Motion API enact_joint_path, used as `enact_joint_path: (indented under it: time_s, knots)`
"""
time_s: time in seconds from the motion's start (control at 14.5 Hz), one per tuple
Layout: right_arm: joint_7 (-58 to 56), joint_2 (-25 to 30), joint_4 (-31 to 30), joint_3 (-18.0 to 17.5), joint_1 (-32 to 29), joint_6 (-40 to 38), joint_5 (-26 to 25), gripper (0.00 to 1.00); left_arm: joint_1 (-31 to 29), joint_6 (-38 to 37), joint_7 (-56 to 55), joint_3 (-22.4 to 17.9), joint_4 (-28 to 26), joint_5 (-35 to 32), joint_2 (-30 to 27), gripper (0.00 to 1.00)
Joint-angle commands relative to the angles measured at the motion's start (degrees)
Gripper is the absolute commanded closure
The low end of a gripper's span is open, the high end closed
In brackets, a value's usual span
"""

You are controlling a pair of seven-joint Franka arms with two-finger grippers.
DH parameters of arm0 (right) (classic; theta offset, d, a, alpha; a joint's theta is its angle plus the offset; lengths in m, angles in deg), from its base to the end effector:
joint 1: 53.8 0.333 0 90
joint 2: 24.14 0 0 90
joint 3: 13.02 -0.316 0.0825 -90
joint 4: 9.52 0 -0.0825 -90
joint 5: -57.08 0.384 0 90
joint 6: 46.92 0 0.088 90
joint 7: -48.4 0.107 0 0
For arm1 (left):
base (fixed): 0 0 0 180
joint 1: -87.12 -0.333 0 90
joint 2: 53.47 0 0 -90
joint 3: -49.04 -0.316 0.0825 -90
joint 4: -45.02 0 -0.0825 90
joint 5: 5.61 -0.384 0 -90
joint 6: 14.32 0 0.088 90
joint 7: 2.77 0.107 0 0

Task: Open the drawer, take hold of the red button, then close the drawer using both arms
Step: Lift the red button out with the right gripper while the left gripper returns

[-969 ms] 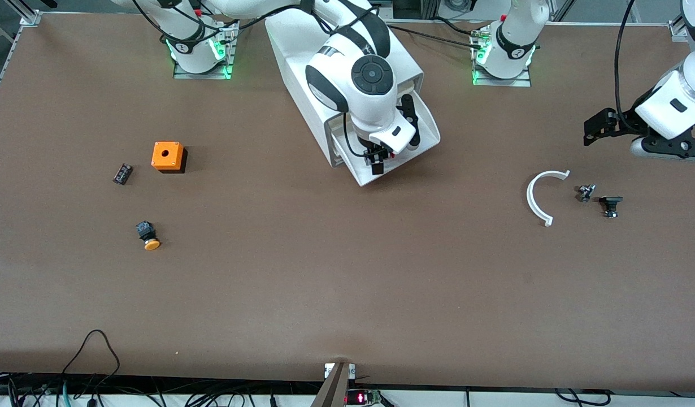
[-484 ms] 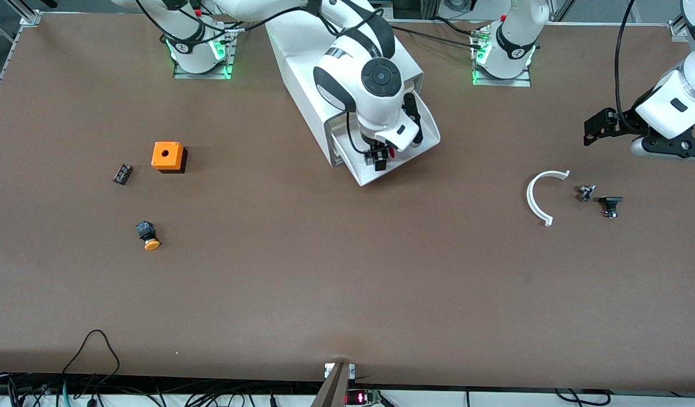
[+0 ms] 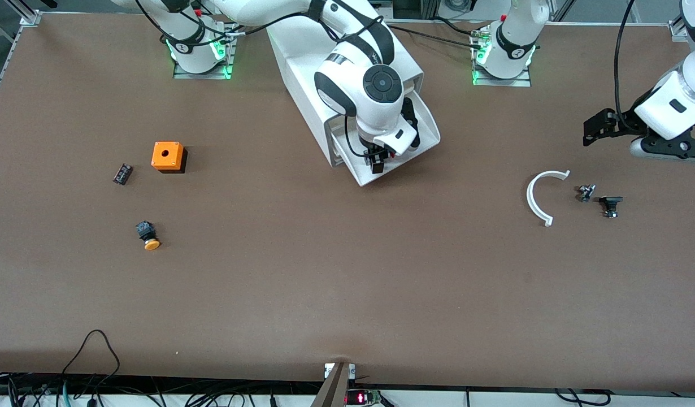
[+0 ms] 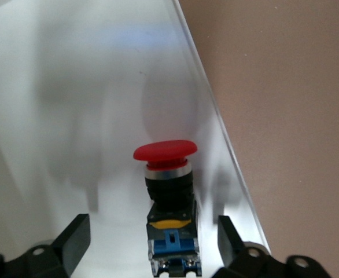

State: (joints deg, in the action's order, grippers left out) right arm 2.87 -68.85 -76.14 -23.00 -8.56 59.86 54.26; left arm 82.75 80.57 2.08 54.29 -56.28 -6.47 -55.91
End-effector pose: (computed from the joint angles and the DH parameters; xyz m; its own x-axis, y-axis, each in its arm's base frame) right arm 0.4593 0.5904 0.3284 -0.1572 0.9876 0.0055 0.9822 0.1569 -0.1031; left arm 0.5415 -0.0077 0.5617 0.9924 -0.1007 -0.0708 -0.1019 -0.9947 -0.0128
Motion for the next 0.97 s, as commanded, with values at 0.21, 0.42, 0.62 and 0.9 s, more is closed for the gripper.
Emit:
enact_joint_path:
  time_s: [0.21,0.42,0.62,0.9]
  knots:
    - [-0.5,-0.6,0.2,-0.5,-0.6,-0.2,-0.6,0.40,0.3,-1.8,0.2,0.1,1.6,-0.9,3.9,0.00]
    - [-0.2,-0.6,0.6,-0.6,-0.5,-0.3,-0.7,0.55,0.5,-2.2,-0.5,0.4,1.7,-0.7,8.2,0.00]
    - [0.4,0.0,0.9,-1.2,-0.2,-0.5,-0.9,0.68,1.1,3.2,-3.2,0.5,1.0,3.5,11.8,0.00]
    - [0.6,2.3,2.9,0.0,0.0,-1.8,-0.5,0.72,3.1,14.9,-14.8,4.7,-3.7,4.0,15.3,0.00]
